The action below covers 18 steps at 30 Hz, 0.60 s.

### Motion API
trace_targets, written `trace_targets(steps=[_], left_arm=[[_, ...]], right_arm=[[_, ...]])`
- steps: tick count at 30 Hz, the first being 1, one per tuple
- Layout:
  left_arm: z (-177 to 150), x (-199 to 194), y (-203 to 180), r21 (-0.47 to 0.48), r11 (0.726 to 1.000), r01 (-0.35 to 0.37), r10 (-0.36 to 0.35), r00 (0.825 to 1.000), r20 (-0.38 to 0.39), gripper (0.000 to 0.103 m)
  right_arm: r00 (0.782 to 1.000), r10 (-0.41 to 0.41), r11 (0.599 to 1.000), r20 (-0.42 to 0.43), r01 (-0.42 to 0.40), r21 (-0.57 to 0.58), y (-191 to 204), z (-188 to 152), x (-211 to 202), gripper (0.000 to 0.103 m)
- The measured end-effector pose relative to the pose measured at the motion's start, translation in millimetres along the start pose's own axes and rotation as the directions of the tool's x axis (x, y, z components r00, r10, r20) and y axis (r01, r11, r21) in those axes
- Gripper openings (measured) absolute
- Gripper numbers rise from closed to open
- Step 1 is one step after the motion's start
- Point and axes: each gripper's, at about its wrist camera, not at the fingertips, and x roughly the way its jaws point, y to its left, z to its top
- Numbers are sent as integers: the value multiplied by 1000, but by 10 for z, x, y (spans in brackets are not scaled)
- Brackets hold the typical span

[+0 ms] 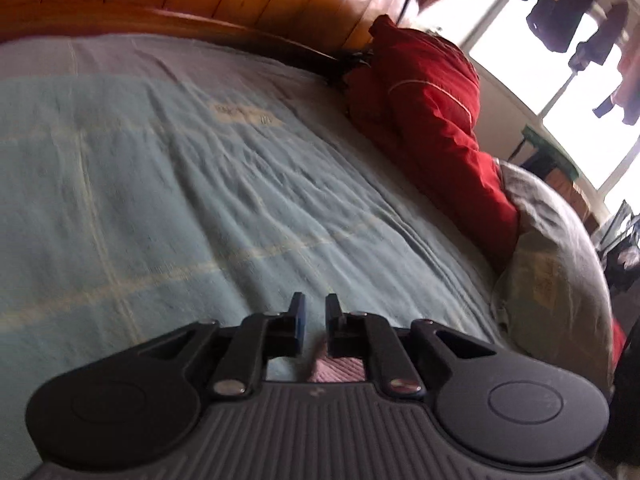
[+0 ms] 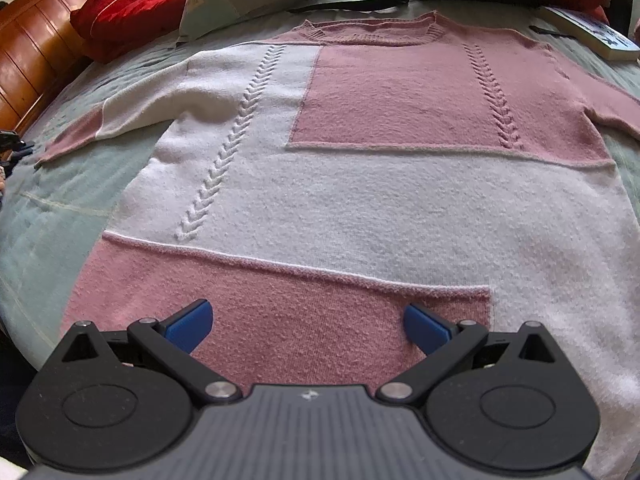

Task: Fold clothes
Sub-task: 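Grasp the pink sleeve cuff with the left gripper and pull it outward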

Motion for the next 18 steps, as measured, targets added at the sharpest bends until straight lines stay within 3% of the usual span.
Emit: trace_targets(steps=[2, 4, 7, 13, 18], left_arm=[[-33, -36, -142, 77, 997, -7, 9, 1000, -22, 13], [-86, -60, -308, 148, 989, 0, 8, 999, -53, 29], [-261, -76, -649, 241, 969, 52, -25, 993, -114, 44], [-756, -127, -1500, 422, 882, 208, -108, 963, -248, 60], [-1119, -114, -1998, 537, 809, 238, -79, 950, -302, 66]], right_arm=[[1000, 3, 1000, -5, -3, -5, 20, 19, -13, 103], [1000, 10, 1000, -10, -10, -9, 40, 40, -30, 103], [998, 67, 998, -13, -67, -17, 92, 110, -94, 103], [994, 107, 989, 10, -106, -103, 288, 510, -130, 103], [992, 110, 977, 68, -95, -190, 563, 1159, 47, 103]])
